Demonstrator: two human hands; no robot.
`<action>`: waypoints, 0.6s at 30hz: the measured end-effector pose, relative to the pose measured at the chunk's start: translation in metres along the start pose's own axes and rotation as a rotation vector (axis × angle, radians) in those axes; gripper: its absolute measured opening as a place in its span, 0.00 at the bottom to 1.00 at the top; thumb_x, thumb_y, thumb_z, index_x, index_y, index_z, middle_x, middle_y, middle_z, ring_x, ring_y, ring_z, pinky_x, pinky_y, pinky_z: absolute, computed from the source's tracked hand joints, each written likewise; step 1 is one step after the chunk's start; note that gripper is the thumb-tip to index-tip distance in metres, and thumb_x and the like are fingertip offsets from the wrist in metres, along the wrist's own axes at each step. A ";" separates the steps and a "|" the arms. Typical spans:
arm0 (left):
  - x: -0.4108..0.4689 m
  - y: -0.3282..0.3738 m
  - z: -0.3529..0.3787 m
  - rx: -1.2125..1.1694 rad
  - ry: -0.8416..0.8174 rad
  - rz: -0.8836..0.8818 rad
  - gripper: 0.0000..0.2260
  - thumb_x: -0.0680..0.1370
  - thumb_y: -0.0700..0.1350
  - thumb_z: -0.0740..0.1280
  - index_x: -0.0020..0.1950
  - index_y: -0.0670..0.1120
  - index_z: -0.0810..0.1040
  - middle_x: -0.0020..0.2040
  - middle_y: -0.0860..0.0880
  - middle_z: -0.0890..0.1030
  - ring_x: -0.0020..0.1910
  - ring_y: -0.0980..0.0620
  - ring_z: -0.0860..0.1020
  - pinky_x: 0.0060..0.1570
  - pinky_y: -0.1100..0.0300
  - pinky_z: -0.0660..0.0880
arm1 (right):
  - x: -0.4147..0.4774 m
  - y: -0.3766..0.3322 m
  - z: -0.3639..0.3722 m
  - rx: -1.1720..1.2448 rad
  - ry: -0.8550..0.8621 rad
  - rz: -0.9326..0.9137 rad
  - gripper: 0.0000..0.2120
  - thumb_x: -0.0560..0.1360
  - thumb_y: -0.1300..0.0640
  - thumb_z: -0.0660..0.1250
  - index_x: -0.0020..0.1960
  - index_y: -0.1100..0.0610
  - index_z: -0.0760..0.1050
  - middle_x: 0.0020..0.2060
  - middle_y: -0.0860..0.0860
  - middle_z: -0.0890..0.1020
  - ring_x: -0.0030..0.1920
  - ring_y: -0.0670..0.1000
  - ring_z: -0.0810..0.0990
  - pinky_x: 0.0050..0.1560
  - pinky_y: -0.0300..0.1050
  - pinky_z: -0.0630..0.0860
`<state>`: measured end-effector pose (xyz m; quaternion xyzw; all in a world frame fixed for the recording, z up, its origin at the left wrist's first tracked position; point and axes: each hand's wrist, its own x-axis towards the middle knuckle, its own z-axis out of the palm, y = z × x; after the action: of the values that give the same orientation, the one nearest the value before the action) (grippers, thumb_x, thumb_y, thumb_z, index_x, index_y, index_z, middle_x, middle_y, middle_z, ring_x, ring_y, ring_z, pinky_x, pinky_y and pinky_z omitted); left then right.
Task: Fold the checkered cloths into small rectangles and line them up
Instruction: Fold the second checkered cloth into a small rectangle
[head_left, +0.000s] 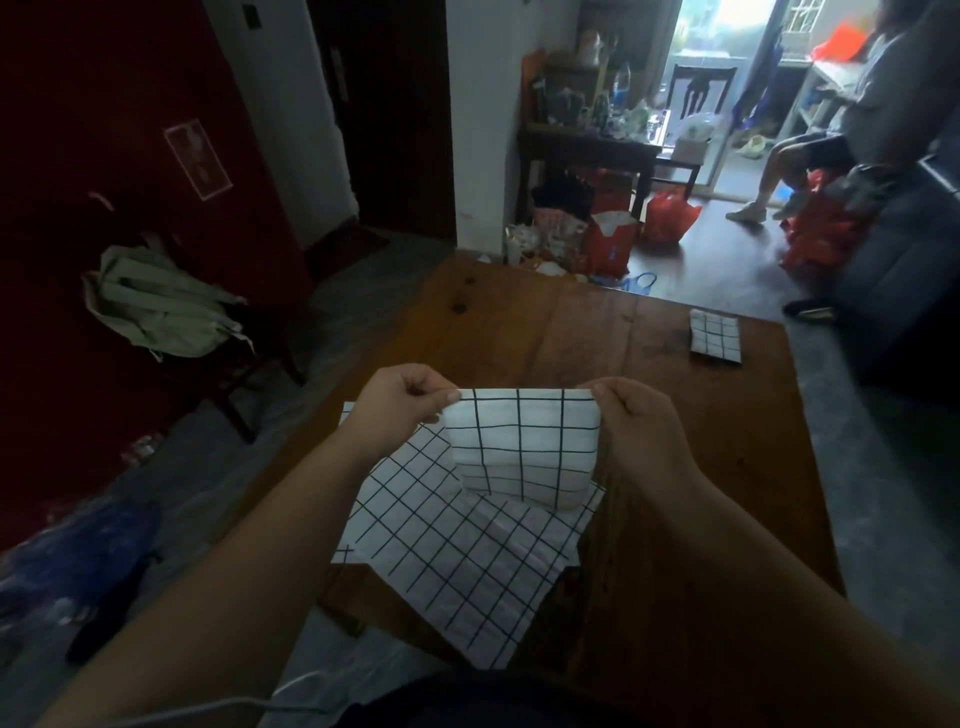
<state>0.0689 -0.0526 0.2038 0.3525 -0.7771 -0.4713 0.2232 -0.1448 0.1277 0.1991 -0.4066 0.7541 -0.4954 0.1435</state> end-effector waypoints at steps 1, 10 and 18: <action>0.000 0.000 0.001 -0.004 -0.004 0.005 0.04 0.80 0.42 0.70 0.45 0.48 0.83 0.46 0.48 0.84 0.42 0.58 0.81 0.42 0.65 0.77 | 0.000 0.001 0.000 -0.013 0.000 -0.004 0.13 0.84 0.58 0.59 0.53 0.51 0.82 0.44 0.41 0.82 0.45 0.34 0.80 0.40 0.28 0.73; 0.007 0.019 0.017 0.318 -0.167 0.095 0.12 0.78 0.55 0.72 0.61 0.55 0.81 0.56 0.60 0.81 0.57 0.61 0.78 0.59 0.59 0.74 | -0.003 -0.003 0.004 -0.125 -0.054 -0.173 0.13 0.83 0.59 0.61 0.54 0.55 0.84 0.42 0.35 0.79 0.46 0.30 0.78 0.44 0.23 0.70; 0.013 0.059 0.051 0.349 -0.228 0.177 0.01 0.79 0.48 0.72 0.48 0.53 0.83 0.46 0.55 0.83 0.48 0.57 0.81 0.55 0.50 0.81 | -0.009 -0.005 0.003 -0.169 -0.045 -0.224 0.10 0.82 0.54 0.63 0.56 0.49 0.83 0.43 0.37 0.81 0.46 0.33 0.79 0.44 0.25 0.73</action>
<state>0.0060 -0.0156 0.2333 0.2608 -0.8949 -0.3450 0.1097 -0.1348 0.1317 0.1998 -0.5096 0.7398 -0.4338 0.0694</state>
